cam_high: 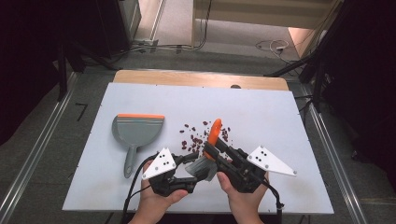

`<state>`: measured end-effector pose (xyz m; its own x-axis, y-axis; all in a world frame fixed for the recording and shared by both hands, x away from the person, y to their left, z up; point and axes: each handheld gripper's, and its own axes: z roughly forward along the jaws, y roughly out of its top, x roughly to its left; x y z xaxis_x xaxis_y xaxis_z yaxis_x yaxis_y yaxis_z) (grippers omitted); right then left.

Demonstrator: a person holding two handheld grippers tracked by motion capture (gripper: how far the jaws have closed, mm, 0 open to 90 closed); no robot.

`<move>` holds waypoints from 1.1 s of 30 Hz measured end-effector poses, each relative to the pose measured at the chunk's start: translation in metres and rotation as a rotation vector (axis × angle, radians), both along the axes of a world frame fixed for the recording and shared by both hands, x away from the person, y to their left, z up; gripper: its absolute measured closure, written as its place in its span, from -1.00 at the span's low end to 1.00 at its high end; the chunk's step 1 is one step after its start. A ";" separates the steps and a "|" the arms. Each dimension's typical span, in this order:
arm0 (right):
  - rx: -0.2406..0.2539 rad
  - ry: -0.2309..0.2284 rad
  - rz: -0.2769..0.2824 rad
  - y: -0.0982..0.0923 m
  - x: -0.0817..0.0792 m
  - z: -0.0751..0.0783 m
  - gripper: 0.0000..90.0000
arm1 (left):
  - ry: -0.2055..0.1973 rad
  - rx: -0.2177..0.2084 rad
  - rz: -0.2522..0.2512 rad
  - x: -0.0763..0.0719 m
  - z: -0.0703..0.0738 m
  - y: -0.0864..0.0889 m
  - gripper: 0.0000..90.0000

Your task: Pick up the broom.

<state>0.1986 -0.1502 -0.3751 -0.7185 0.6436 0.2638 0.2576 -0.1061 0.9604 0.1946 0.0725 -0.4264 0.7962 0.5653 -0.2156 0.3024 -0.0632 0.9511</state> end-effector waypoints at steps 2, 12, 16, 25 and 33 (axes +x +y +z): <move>-0.001 0.000 0.005 0.002 -0.001 0.000 0.48 | 0.009 -0.005 0.009 0.000 -0.001 0.000 0.05; -0.008 -0.011 0.012 0.008 -0.005 -0.003 0.48 | 0.022 0.001 -0.001 0.001 -0.001 0.002 0.69; -0.017 -0.013 0.026 0.008 -0.004 -0.003 0.48 | 0.018 0.010 -0.016 0.002 -0.001 0.005 0.75; -0.083 -0.056 0.096 0.010 0.004 -0.002 0.35 | 0.011 0.024 -0.027 0.006 0.000 0.016 0.85; -0.132 -0.124 0.192 0.001 0.017 0.001 -0.33 | 0.010 0.025 -0.033 0.014 0.002 0.040 0.86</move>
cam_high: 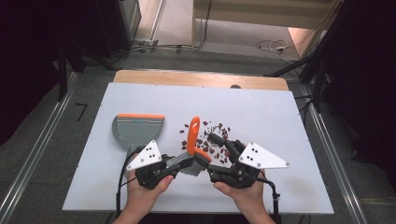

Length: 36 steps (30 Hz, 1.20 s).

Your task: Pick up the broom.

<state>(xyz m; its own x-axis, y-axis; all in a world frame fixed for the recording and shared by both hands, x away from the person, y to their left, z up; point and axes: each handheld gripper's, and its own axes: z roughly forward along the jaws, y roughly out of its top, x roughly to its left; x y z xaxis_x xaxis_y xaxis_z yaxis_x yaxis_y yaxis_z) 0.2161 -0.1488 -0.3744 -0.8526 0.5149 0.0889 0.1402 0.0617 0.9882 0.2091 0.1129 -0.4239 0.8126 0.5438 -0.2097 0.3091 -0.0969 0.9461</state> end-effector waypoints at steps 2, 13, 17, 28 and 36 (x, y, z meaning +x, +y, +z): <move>-0.034 0.044 0.006 -0.005 0.006 0.001 -0.41 | -0.003 0.004 -0.008 0.001 0.000 0.003 0.86; -0.125 0.122 0.167 -0.032 0.029 -0.009 -0.47 | -0.040 0.003 -0.119 0.007 0.004 0.023 0.86; -0.169 0.126 0.226 -0.034 0.033 -0.016 -0.45 | -0.053 -0.007 -0.180 0.007 0.006 0.026 0.86; -0.276 0.165 0.397 -0.023 0.031 -0.030 -0.07 | -0.075 -0.019 -0.317 0.003 0.011 0.029 0.86; -0.285 0.195 0.551 -0.013 0.027 -0.036 0.17 | -0.065 -0.017 -0.427 0.002 0.011 0.023 0.86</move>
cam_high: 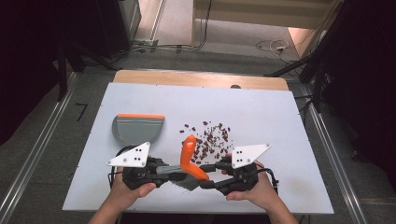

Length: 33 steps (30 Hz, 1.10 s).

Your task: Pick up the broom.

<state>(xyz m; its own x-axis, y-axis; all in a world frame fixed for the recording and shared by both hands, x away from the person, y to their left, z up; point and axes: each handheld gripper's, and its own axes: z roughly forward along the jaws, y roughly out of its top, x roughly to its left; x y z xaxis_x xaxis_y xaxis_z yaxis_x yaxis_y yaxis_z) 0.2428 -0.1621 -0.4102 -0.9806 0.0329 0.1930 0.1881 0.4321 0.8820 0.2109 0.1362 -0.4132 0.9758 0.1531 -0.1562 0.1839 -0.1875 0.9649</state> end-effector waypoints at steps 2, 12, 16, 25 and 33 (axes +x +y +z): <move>0.000 0.017 0.028 0.002 0.000 -0.001 0.23 | -0.002 0.005 -0.011 0.000 0.000 -0.001 0.86; -0.015 0.009 0.084 0.006 -0.004 -0.004 0.46 | 0.017 0.032 -0.059 -0.001 -0.003 -0.008 0.85; -0.018 -0.005 0.093 0.006 -0.005 -0.003 0.51 | 0.026 0.025 -0.067 0.000 -0.004 -0.007 0.85; -0.072 -0.011 0.038 0.007 -0.007 0.006 0.52 | 0.096 -0.042 -0.052 0.007 -0.009 -0.003 0.14; -0.101 -0.015 -0.117 -0.005 0.005 0.005 0.53 | 0.094 -0.040 0.165 0.011 -0.014 0.014 -0.84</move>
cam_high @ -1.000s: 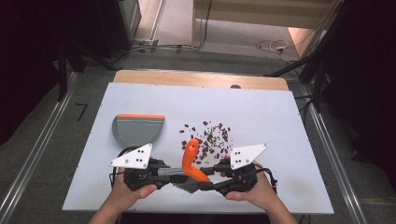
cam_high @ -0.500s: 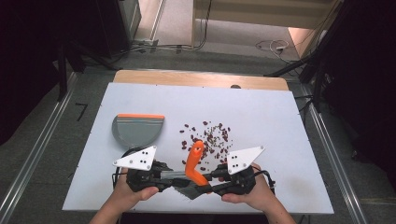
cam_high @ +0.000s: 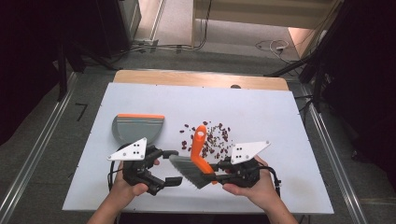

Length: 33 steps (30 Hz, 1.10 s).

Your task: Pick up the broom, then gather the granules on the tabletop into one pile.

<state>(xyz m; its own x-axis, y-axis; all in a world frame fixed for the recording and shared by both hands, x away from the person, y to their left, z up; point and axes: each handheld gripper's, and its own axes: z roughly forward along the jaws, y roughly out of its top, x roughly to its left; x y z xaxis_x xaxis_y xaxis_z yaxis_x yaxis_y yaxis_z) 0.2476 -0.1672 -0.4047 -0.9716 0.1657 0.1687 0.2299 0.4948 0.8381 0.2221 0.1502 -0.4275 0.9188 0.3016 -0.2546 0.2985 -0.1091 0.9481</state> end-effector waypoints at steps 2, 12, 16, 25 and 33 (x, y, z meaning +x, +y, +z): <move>-0.039 -0.035 -0.076 -0.007 0.003 0.003 0.53 | -0.001 -0.004 0.048 0.002 -0.002 0.009 -1.00; -0.134 -0.121 -0.285 -0.032 0.029 0.011 0.53 | -0.004 0.030 0.187 0.002 -0.013 0.031 -1.00; -0.162 -0.160 -0.379 -0.040 0.049 0.018 0.53 | -0.003 0.036 0.227 0.001 -0.017 0.040 -1.00; -0.335 -0.227 -0.421 -0.029 0.097 0.014 0.52 | 0.004 0.040 0.251 0.001 -0.023 0.052 -1.00; -0.516 -0.297 -0.470 -0.013 0.137 -0.005 0.53 | -0.005 0.037 0.256 0.001 -0.028 0.056 -1.00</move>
<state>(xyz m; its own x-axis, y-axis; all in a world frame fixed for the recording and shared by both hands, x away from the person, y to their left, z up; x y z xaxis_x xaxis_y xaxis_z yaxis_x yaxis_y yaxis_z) 0.3845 -0.1797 -0.4093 -0.7718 0.5603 -0.3007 0.3140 0.7470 0.5861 0.2226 0.2059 -0.4552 0.8127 0.5335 -0.2343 0.3160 -0.0655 0.9465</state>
